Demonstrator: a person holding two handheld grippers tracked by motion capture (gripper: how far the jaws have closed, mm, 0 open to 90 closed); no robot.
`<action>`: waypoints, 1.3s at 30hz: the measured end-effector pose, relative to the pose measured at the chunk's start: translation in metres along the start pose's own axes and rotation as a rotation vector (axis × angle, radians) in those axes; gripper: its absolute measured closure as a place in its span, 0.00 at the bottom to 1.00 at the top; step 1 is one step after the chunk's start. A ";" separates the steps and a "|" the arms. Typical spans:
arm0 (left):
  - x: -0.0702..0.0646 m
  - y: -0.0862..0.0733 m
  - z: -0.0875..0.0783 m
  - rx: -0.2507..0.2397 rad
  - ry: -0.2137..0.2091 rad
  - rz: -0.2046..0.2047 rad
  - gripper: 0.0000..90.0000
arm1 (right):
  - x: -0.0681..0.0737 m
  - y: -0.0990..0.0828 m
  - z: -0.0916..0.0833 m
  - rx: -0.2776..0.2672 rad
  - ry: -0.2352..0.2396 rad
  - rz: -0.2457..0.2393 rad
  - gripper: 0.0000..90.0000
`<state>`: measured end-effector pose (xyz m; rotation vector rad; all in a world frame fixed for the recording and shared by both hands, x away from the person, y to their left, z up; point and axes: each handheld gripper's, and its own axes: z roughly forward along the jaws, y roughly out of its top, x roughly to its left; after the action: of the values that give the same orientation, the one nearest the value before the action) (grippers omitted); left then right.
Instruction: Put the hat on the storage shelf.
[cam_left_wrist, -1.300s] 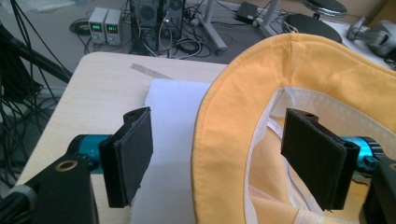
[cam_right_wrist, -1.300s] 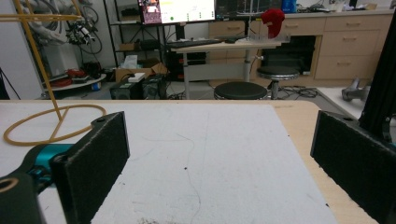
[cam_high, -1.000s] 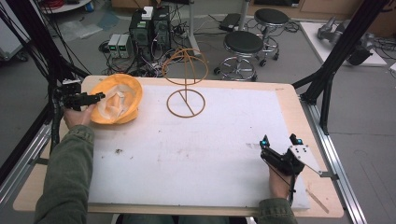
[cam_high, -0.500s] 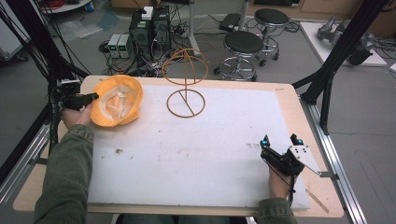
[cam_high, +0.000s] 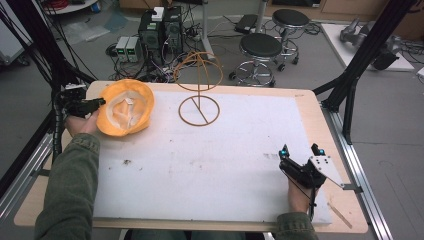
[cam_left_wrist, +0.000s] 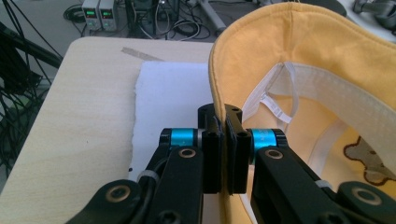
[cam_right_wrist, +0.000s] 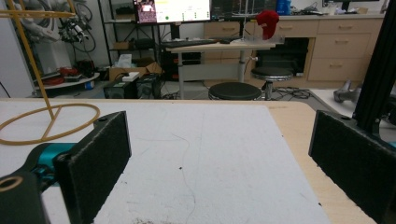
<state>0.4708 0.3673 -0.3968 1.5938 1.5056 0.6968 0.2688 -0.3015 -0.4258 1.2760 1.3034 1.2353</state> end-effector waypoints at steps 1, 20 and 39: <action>0.000 0.000 0.000 -0.003 -0.004 -0.007 0.97 | 0.000 0.000 0.000 0.000 0.000 0.000 0.05; -0.023 0.025 -0.023 -0.089 -0.083 -0.017 0.97 | 0.000 0.000 0.000 0.001 0.000 -0.004 0.05; -0.050 0.053 -0.058 -0.264 -0.120 -0.015 0.97 | -0.001 0.000 0.000 0.002 0.000 0.000 0.05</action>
<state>0.4435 0.3313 -0.3148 1.3979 1.2802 0.7442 0.2693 -0.3021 -0.4260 1.2777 1.3048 1.2346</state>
